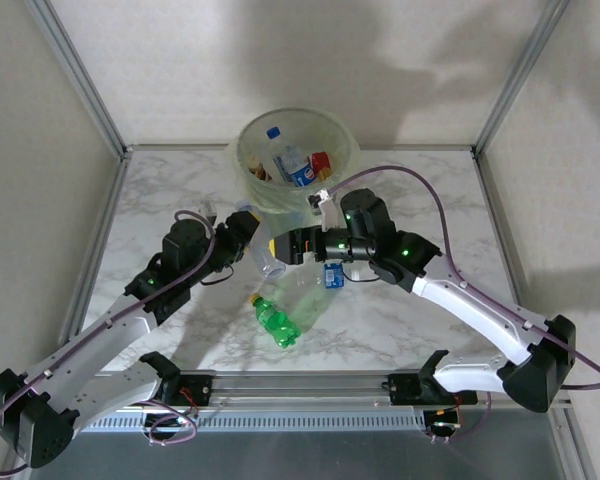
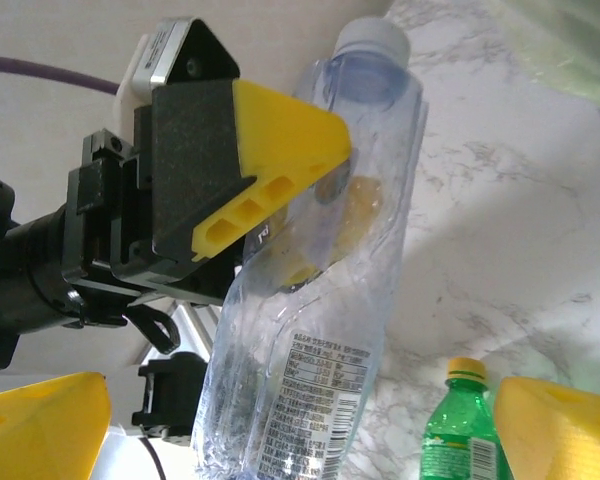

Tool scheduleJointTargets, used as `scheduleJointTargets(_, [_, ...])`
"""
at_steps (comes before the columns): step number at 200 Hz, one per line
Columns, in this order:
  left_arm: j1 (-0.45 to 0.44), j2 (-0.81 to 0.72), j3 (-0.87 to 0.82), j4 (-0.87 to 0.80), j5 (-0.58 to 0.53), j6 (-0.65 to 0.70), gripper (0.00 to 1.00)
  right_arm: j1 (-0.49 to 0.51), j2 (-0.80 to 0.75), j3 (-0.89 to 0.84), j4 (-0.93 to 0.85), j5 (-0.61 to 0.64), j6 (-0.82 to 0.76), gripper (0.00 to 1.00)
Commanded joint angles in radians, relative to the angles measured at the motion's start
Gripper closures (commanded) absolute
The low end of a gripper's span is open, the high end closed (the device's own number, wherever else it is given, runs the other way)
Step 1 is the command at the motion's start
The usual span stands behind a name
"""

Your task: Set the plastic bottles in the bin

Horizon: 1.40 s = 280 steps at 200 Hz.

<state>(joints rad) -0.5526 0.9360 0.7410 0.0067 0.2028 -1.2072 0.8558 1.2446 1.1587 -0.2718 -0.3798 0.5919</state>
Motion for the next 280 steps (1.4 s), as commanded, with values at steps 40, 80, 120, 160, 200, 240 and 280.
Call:
scheduleJointTargets(40, [0.010,-0.020,0.012,0.066,0.042,-0.026,0.47,0.068,0.077,0.060,0.000,0.010,-0.012,0.02])
scheduleJointTargets(80, [0.010,-0.027,0.002,0.092,0.044,-0.038,0.46,0.080,0.097,0.075,0.014,0.002,-0.014,0.05])
scheduleJointTargets(120, [0.009,-0.026,0.012,0.132,0.056,-0.053,0.46,0.098,0.110,0.091,0.007,0.020,-0.024,0.13])
scheduleJointTargets(160, [0.010,-0.028,0.009,0.140,0.060,-0.057,0.45,0.099,0.101,0.097,0.010,0.036,-0.026,0.24])
scheduleJointTargets(200, [0.010,-0.027,0.001,0.160,0.068,-0.061,0.43,0.097,0.093,0.096,0.006,0.047,-0.033,0.31])
scheduleJointTargets(240, [0.010,-0.007,0.034,0.153,0.095,-0.018,0.24,0.098,0.078,0.110,-0.027,0.092,-0.054,0.35])
scheduleJointTargets(280, [0.036,0.045,0.178,-0.008,0.134,0.118,0.00,0.098,0.074,0.155,-0.117,0.179,-0.106,0.37])
